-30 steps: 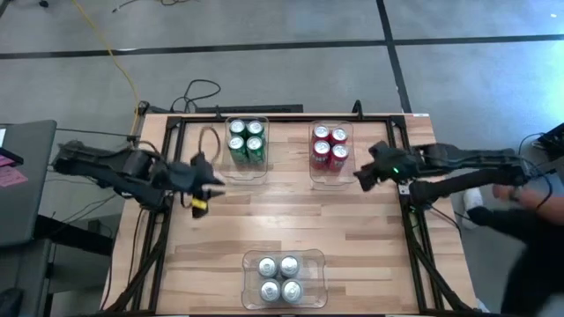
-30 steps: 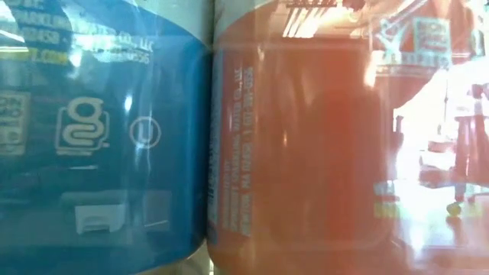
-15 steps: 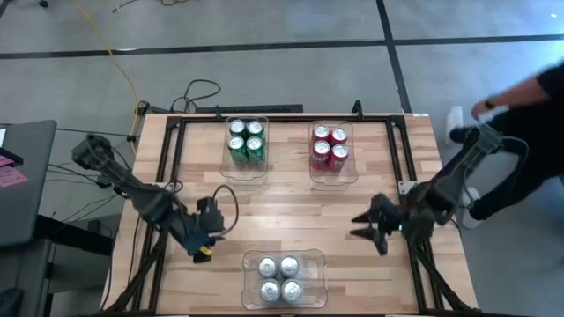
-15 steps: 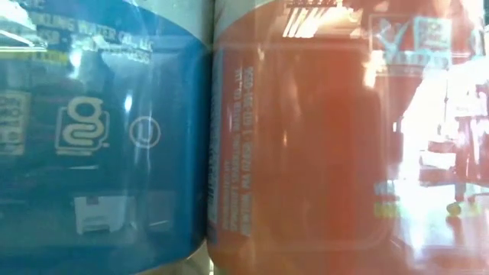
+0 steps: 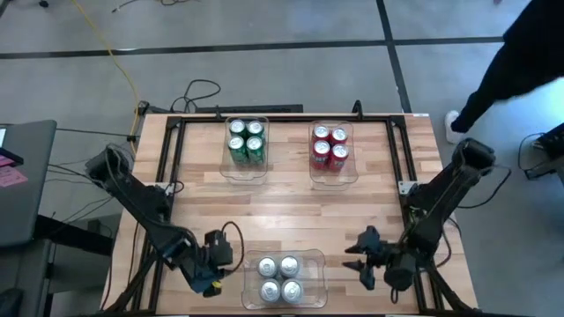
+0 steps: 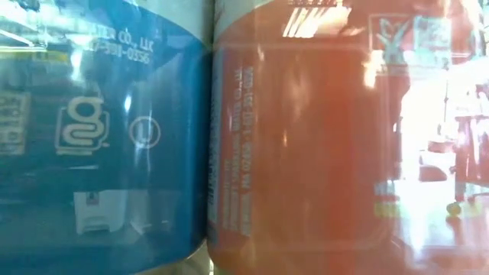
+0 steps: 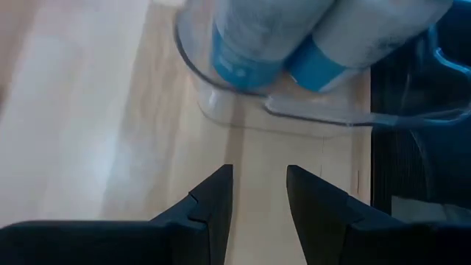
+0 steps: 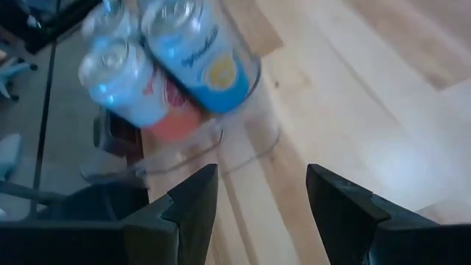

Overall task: Sort soda cans
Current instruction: Move the bottom transparent bin between the top left and top right transparent bins

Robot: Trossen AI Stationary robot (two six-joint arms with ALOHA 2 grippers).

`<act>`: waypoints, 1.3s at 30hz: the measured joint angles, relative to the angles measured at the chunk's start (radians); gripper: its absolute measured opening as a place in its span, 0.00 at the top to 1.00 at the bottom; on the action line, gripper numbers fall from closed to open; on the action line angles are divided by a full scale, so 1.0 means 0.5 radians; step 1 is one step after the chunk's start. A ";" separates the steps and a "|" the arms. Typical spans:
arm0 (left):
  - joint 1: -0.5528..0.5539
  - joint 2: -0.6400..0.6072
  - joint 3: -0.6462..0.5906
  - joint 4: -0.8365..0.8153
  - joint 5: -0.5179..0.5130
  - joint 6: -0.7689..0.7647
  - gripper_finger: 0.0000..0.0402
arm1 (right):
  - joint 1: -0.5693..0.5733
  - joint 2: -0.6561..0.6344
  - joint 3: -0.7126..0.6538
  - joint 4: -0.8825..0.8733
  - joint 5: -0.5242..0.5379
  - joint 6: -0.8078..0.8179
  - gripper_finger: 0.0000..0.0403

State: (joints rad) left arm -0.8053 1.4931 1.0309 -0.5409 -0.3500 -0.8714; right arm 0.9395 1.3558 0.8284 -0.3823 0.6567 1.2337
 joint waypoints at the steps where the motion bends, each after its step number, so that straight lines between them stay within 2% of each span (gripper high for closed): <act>1: -0.015 0.034 0.000 0.019 0.001 -0.051 0.69 | 0.009 0.045 0.000 0.034 -0.002 0.000 0.44; 8: -0.093 0.266 0.000 0.338 0.117 -0.308 0.69 | 0.016 0.238 0.000 0.175 -0.067 -0.042 0.44; 15: -0.224 0.498 0.000 0.809 0.274 -0.700 0.69 | -0.084 0.278 0.001 0.120 0.148 -0.065 0.44; 21: -0.299 0.674 0.000 1.187 0.269 -0.895 0.69 | -0.269 0.277 0.001 0.106 0.153 -0.196 0.44; 27: -0.298 0.816 0.000 1.413 0.156 -0.867 0.69 | -0.410 0.277 0.001 0.168 0.157 -0.356 0.44; 30: -0.284 0.848 0.000 1.432 0.083 -0.818 0.69 | -0.436 0.277 0.001 0.173 0.156 -0.386 0.44; 35: -0.255 0.849 0.000 1.430 -0.168 -0.709 0.69 | -0.434 0.277 0.001 0.167 0.153 -0.393 0.44; 39: -0.221 0.849 0.000 1.419 -0.246 -0.675 0.69 | -0.425 0.277 0.001 0.159 0.151 -0.393 0.44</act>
State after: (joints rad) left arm -0.9157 1.9175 1.0309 0.1684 -0.4729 -1.2088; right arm 0.7269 1.4940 0.8288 -0.3030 0.7322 1.0370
